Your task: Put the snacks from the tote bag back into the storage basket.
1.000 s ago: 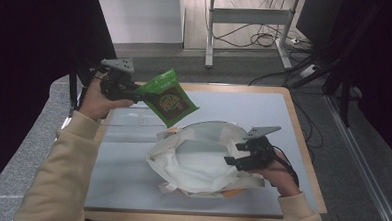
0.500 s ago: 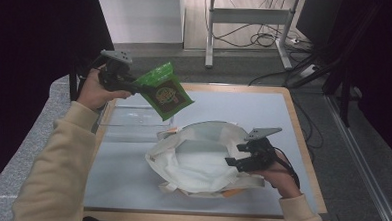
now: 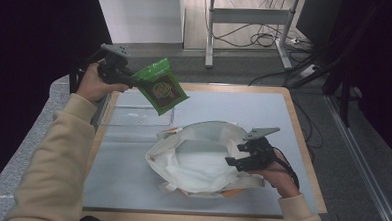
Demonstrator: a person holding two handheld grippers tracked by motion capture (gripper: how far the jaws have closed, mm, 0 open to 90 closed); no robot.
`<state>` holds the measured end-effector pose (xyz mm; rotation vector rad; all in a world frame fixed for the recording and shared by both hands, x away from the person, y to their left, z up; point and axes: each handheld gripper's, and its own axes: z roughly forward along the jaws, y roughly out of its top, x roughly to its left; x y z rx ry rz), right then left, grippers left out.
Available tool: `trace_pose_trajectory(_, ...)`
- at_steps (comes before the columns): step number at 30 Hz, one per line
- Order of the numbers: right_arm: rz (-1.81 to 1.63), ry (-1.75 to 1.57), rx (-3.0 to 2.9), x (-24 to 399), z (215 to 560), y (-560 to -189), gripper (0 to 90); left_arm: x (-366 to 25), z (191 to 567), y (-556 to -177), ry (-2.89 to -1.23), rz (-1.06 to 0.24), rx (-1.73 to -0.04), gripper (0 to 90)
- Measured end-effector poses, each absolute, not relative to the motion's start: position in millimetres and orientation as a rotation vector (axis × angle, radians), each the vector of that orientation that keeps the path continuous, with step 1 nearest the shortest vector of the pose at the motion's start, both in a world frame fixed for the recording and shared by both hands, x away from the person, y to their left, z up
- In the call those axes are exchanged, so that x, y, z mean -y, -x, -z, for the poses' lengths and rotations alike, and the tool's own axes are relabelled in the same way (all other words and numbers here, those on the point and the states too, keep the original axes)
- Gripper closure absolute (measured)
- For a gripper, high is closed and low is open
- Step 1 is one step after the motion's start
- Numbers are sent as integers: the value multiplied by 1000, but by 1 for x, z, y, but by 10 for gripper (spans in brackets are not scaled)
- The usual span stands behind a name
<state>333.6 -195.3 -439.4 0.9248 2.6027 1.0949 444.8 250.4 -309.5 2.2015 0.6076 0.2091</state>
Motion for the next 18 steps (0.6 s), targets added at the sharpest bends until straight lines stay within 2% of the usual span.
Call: trace_pose_trajectory(18, -1097, -920, -2590, 194, 439, -335, 309, -261, 326, -474, -2227, -209, -666, 751)
